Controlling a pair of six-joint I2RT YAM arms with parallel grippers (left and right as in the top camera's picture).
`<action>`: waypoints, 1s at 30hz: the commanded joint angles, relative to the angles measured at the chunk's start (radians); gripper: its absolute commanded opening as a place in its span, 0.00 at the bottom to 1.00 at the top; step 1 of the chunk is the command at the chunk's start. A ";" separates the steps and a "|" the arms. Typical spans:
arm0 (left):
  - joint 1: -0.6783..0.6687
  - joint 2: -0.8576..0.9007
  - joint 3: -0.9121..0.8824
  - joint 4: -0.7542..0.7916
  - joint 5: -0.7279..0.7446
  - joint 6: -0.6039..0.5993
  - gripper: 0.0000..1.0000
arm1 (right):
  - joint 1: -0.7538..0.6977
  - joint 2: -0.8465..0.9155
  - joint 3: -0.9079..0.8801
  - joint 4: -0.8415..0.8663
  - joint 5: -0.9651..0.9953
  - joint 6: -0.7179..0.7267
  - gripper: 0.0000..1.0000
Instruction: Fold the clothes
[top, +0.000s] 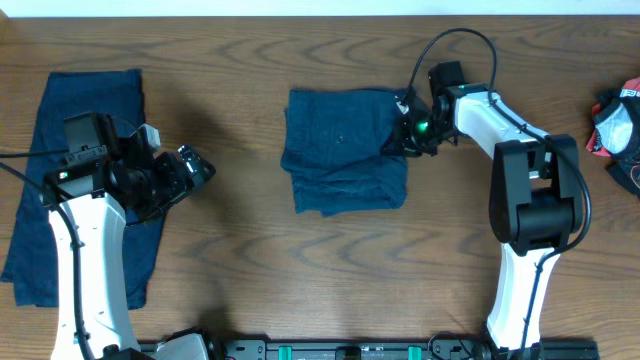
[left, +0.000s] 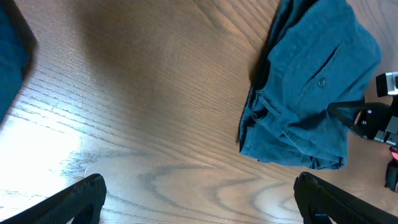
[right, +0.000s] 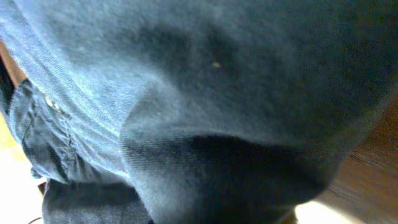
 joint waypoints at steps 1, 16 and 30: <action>-0.003 0.006 0.021 -0.003 -0.005 0.010 0.98 | 0.026 0.014 -0.006 0.006 -0.016 0.034 0.01; -0.003 0.006 0.021 -0.003 -0.005 0.010 0.98 | 0.012 -0.204 0.331 -0.290 0.373 -0.057 0.01; -0.003 0.006 0.021 -0.007 -0.005 0.010 0.98 | -0.253 -0.255 0.748 -0.552 0.546 -0.118 0.01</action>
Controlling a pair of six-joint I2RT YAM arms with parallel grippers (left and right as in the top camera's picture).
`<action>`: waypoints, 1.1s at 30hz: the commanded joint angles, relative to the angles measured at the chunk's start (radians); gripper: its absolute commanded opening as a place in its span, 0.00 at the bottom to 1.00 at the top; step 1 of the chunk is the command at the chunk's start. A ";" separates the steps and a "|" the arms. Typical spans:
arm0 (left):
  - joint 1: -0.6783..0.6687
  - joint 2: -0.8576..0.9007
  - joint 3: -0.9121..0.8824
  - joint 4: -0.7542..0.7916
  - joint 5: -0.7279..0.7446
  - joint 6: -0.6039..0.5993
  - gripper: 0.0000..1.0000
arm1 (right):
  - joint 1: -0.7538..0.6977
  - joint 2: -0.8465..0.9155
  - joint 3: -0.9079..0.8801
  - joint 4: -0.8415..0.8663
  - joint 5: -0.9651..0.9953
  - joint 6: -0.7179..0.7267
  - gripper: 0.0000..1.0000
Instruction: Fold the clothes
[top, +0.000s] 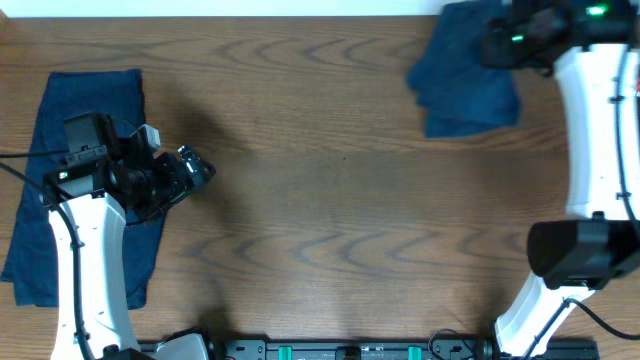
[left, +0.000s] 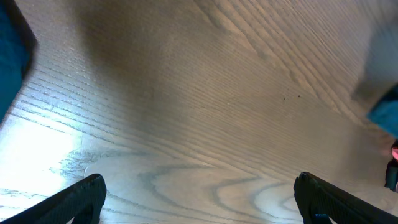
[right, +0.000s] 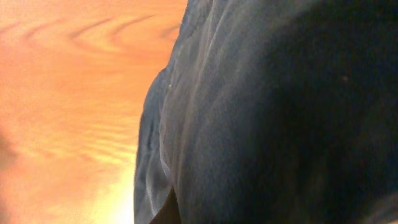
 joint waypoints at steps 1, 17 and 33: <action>-0.003 0.006 0.021 -0.005 -0.005 0.010 0.98 | -0.095 -0.013 0.059 -0.013 0.016 -0.026 0.01; -0.003 0.006 0.021 -0.012 -0.005 0.010 0.98 | -0.346 -0.008 0.062 0.023 -0.157 -0.093 0.01; -0.003 0.006 0.021 -0.015 -0.005 0.010 0.98 | -0.346 0.024 0.061 0.281 -0.028 -0.157 0.01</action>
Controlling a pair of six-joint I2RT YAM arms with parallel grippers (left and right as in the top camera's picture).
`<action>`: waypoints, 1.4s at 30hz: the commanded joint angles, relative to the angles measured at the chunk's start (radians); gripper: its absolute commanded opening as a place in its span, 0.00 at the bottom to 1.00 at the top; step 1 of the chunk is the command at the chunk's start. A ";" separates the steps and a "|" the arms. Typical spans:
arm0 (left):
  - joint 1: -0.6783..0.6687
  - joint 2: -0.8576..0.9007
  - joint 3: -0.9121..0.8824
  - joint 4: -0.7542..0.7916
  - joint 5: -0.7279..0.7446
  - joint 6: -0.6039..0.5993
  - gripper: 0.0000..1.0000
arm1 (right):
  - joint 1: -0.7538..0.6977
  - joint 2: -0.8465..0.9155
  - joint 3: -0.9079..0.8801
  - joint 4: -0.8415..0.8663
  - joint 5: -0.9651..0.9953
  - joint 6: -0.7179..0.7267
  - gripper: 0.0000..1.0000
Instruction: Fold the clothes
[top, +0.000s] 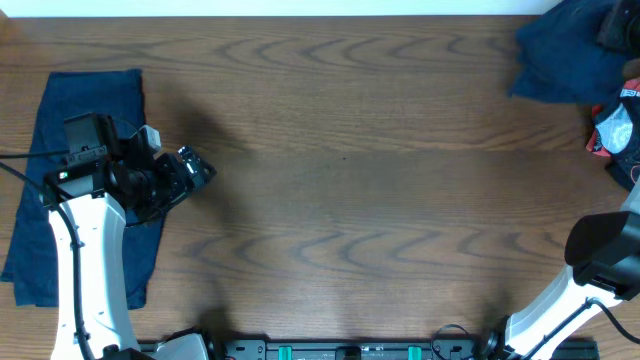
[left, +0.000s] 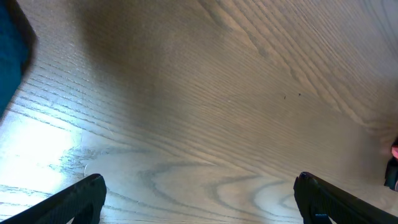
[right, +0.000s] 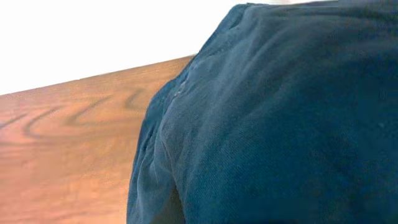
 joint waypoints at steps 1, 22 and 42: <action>-0.003 0.006 0.021 -0.006 -0.005 0.010 0.98 | -0.005 0.005 0.031 0.056 0.031 -0.041 0.01; -0.003 0.006 0.021 -0.035 -0.004 0.009 0.98 | -0.262 0.108 0.032 0.109 -0.193 -0.099 0.01; -0.003 0.006 0.021 -0.033 -0.004 0.009 0.98 | -0.382 0.108 0.035 -0.098 -0.439 -0.293 0.01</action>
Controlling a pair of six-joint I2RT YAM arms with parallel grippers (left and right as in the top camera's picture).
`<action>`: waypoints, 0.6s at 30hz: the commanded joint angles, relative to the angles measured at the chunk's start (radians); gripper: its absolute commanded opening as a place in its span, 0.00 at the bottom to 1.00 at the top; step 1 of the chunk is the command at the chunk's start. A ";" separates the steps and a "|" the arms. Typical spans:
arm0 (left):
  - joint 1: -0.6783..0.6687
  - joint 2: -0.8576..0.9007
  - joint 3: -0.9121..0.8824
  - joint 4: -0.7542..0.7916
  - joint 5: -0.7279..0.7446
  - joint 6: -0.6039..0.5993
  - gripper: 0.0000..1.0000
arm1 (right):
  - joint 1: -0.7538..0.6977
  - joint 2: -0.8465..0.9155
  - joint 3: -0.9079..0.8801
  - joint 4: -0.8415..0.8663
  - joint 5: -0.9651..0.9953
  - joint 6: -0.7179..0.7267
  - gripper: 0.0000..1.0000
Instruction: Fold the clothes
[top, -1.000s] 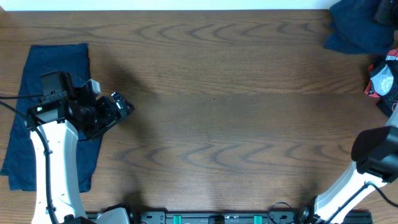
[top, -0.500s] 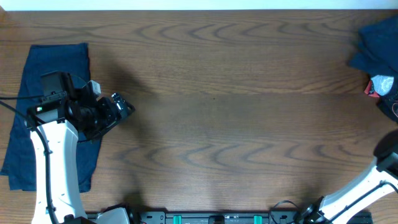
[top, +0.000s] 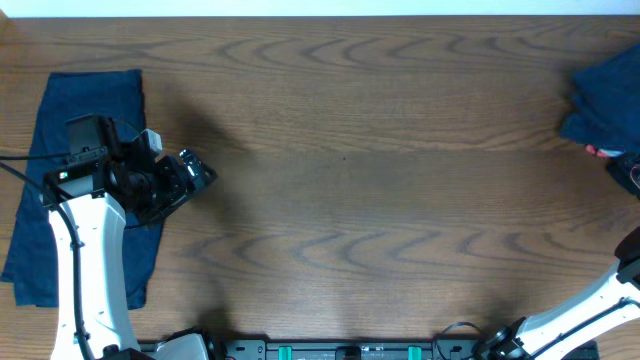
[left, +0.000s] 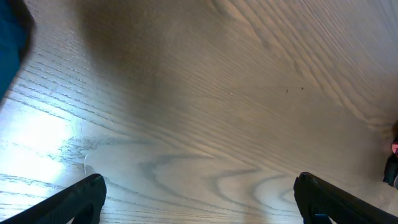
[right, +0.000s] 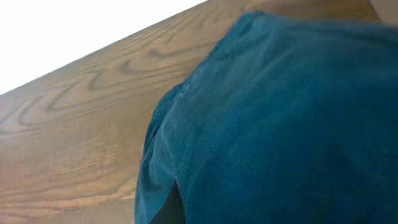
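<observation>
A folded dark blue garment (top: 605, 95) hangs at the table's far right edge and fills the right wrist view (right: 280, 137). My right gripper is shut on it, with the fingers hidden under the cloth and the arm outside the overhead view. A second blue garment (top: 90, 100) lies spread flat along the left side; its corner shows in the left wrist view (left: 9, 43). My left gripper (top: 195, 170) hovers beside it over bare wood, open and empty (left: 200, 202).
A red and black item (top: 603, 152) lies at the right edge just below the carried garment, and shows at the right border of the left wrist view (left: 392, 165). The wooden table (top: 340, 200) spans the view; a white wall runs along its back.
The folded garment has moved further right, from the back right corner to the far right edge above the red item. The left arm has barely shifted.
The folded garment lay at mid-table with my right gripper at its right edge. Then it was held up at the back right, then near the back right corner, and now at the far right edge. My left gripper stayed open beside the flat garment throughout.
</observation>
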 joint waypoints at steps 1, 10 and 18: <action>-0.003 0.006 0.021 -0.003 -0.004 0.009 0.98 | 0.048 -0.029 0.031 0.021 -0.055 -0.084 0.01; -0.003 0.006 0.021 -0.014 -0.004 0.009 0.98 | 0.293 -0.040 0.039 0.111 0.276 -0.066 0.01; -0.003 0.006 0.021 -0.014 -0.004 0.009 0.98 | 0.477 -0.040 0.044 -0.005 0.312 0.222 0.01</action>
